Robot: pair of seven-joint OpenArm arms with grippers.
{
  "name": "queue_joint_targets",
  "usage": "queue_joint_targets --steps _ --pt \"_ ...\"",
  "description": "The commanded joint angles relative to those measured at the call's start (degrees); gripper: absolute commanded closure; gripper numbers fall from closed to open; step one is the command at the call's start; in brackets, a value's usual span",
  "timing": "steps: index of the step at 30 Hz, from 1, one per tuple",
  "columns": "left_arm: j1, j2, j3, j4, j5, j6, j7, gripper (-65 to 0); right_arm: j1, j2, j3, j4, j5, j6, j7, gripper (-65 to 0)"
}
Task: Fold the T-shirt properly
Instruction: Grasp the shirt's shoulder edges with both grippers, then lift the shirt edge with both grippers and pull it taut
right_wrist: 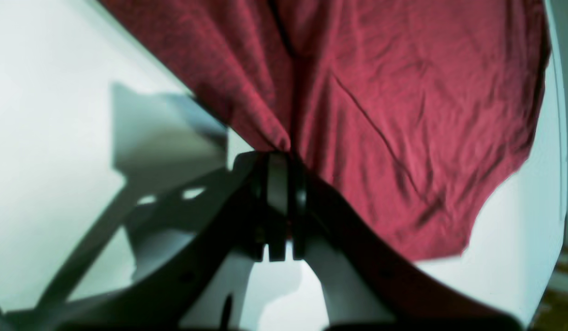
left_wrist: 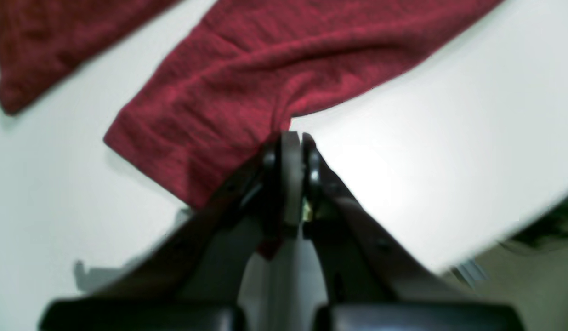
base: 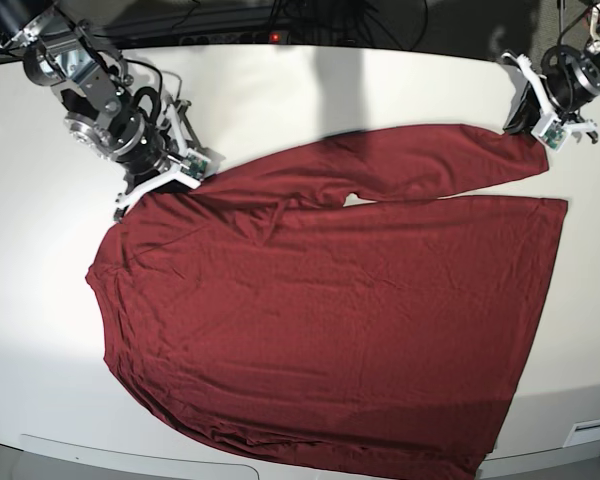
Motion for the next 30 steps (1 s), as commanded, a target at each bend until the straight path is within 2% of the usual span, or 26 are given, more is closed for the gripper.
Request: queue_joint_targets --steps 1,7,10,12,14,20,30 --pt "0.2 -1.0 -1.7 2.3 -2.2 -0.4 -0.7 0.0 0.9 1.1 1.6 1.3 1.0 -0.8 0.7 0.0" --pt "-0.4 -1.0 -9.7 11.3 -10.3 -0.4 -0.6 0.0 0.9 1.1 6.8 1.4 7.8 -0.6 0.7 0.0" --pt "-1.7 -1.0 -11.3 12.5 -10.2 -0.4 -0.5 0.0 1.4 1.0 7.3 1.4 7.8 -0.6 0.7 0.0" --pt "-2.6 -1.0 -11.2 12.4 -9.8 1.7 -0.1 0.0 2.0 0.5 7.3 1.3 7.8 -0.6 0.7 0.0" --pt "-3.6 -1.0 -11.2 12.3 -9.8 2.0 0.1 0.0 3.0 -0.5 7.3 1.3 7.8 -0.6 0.7 0.0" --pt "-7.2 -1.0 -11.2 8.0 -9.8 2.1 -0.2 0.0 7.6 -4.2 7.3 1.2 10.4 -0.4 -1.3 0.0" --pt "-18.2 -0.3 -11.1 -4.0 -8.7 2.1 -1.4 0.0 13.7 -6.1 7.3 -3.0 12.3 0.2 -2.1 0.0"
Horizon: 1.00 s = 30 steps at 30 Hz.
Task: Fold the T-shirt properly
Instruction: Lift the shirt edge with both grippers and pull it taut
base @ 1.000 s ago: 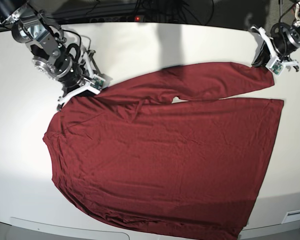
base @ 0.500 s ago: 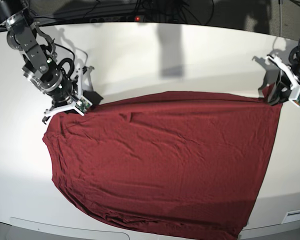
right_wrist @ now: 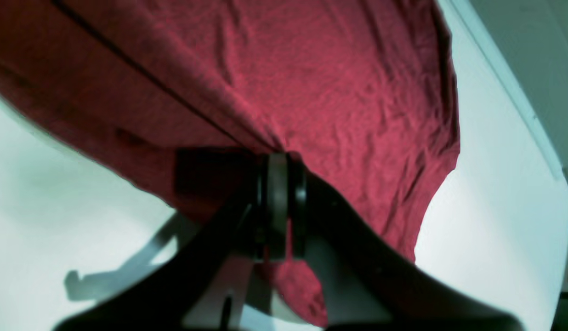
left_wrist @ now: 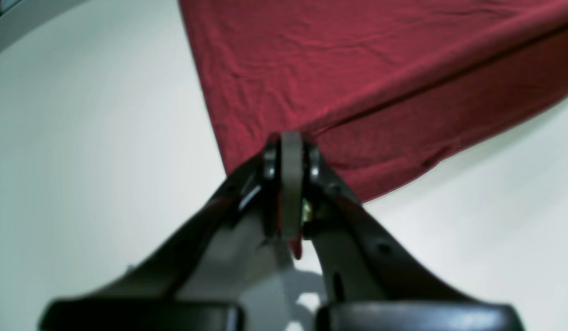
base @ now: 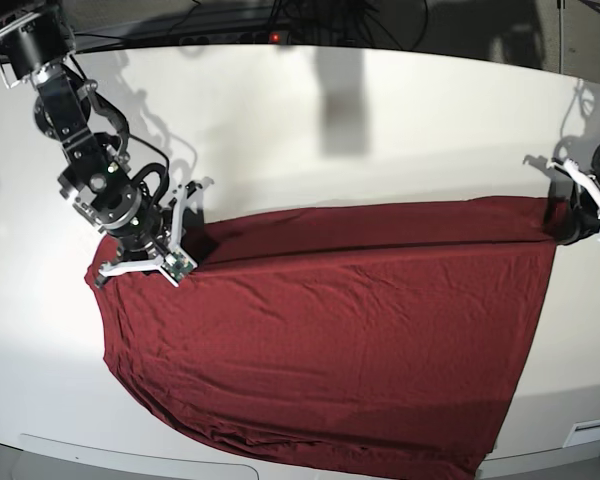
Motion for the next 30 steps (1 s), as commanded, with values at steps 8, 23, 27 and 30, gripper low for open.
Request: queue_joint_targets --steps 8,23,27,30 --pt "-8.9 3.6 -0.6 -6.6 8.2 -1.4 -1.7 0.0 7.8 -1.9 0.7 -7.8 -0.3 0.7 1.2 0.0" --pt "-10.3 5.2 -0.4 -10.7 10.1 -1.4 -1.7 -23.9 9.7 -3.3 0.7 -12.6 -0.3 2.0 1.2 -30.1" --pt "-10.4 4.6 -0.4 -10.7 10.1 -1.4 -0.6 -25.4 9.7 -3.2 0.7 -12.5 -0.3 2.0 1.2 -30.2" --pt "-10.3 3.9 -0.4 -9.7 9.9 -1.4 2.9 -24.9 9.7 -2.8 0.7 -11.5 -0.3 2.0 0.2 -30.2"
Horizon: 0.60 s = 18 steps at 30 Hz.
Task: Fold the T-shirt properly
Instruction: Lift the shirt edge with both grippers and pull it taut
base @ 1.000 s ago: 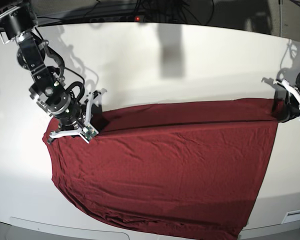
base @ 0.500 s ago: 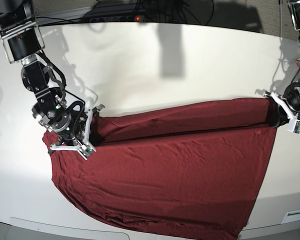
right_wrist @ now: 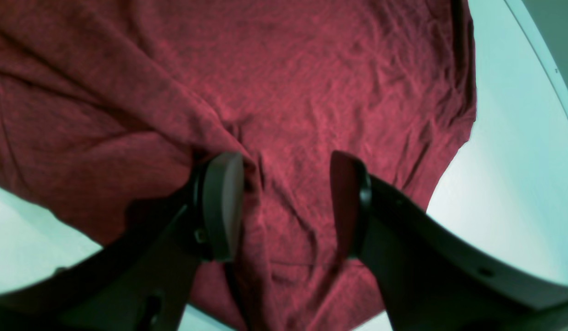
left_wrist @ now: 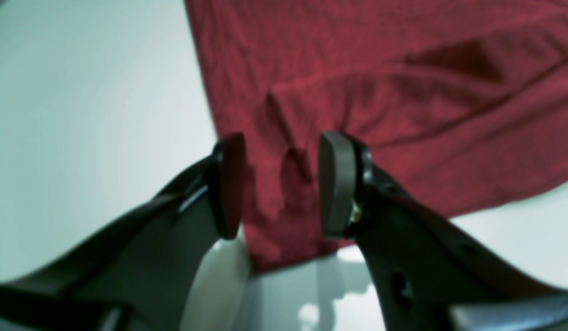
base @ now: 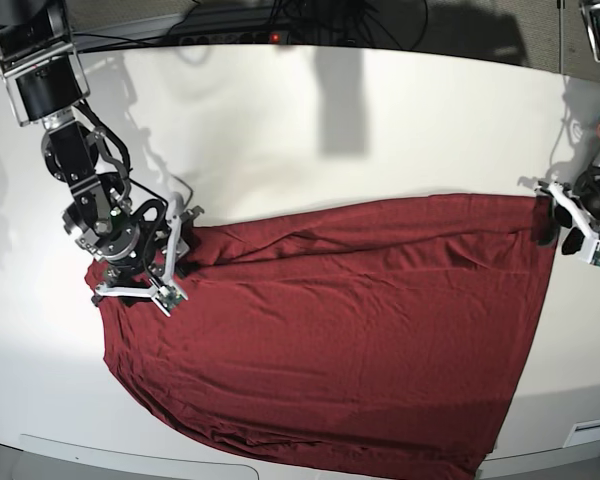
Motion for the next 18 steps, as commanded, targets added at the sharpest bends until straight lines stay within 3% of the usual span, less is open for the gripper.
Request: queue_joint_targets --steps 1,6,11,15,18 --pt "-0.9 -1.5 -0.4 2.0 -0.8 -0.1 0.1 -23.9 1.5 0.9 0.7 1.8 0.3 -0.6 0.5 -30.2" --pt "-0.9 -2.8 -0.4 6.6 -0.8 -0.6 8.8 -21.5 1.4 1.7 0.7 6.0 4.3 -0.5 -3.8 -30.2" --pt "-0.2 -5.2 0.9 6.8 2.4 -0.6 10.0 -21.5 1.4 1.9 0.7 7.0 4.8 -0.4 -8.7 -30.2" --pt "1.9 -8.8 10.0 6.8 7.7 -0.6 9.9 -21.5 1.3 1.9 0.7 7.0 4.8 -0.4 -9.0 -30.2" --pt "2.4 -9.5 17.9 6.8 16.6 -0.6 8.5 -21.5 1.3 1.8 0.7 7.0 4.8 -0.4 -9.0 -30.2"
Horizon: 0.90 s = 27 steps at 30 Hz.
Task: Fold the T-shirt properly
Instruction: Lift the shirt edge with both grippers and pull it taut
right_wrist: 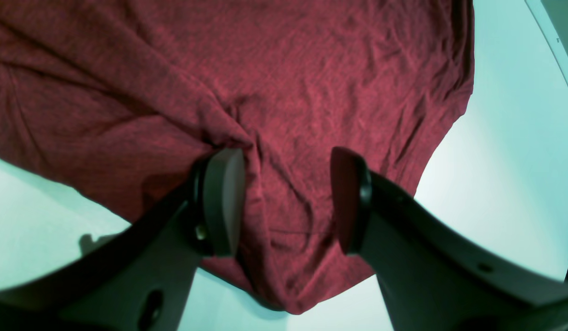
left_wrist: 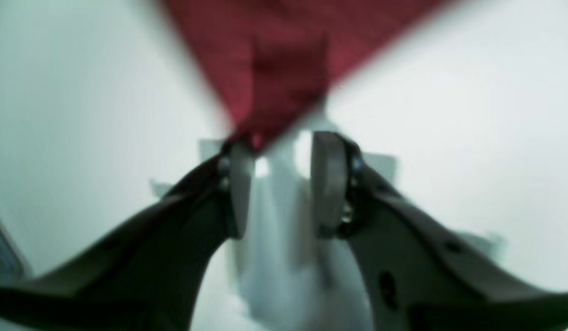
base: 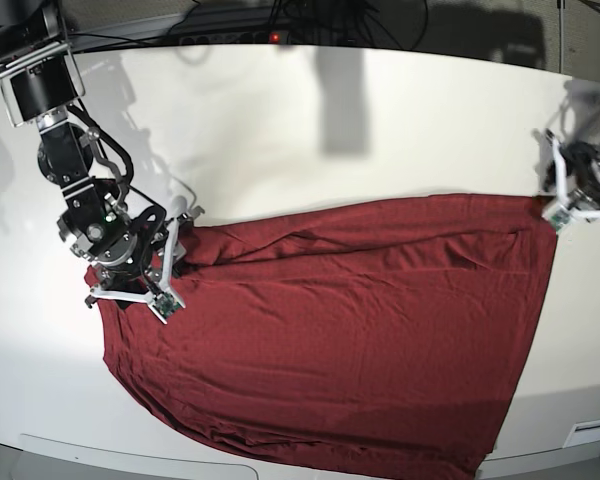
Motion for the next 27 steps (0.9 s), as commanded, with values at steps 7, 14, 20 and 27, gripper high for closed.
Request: queue_joint_targets --steps 7,14,20,27 --pt "-0.9 -1.3 4.8 0.5 9.8 0.6 -5.2 -21.5 1.4 0.9 0.7 1.0 0.0 -0.4 -0.2 -30.2" --pt "-0.9 -1.3 4.8 0.5 9.8 0.6 -5.4 -21.5 1.4 0.8 0.7 1.0 0.1 -0.4 -0.4 -30.2" --pt "-0.9 -1.3 4.8 0.4 9.1 0.5 -6.3 -21.5 1.4 0.8 0.6 1.0 0.1 -0.4 -0.5 -30.2" --pt "-0.5 -1.3 4.8 0.4 9.2 0.5 -7.6 0.0 1.4 0.9 0.6 1.0 1.8 3.1 -0.9 -30.1"
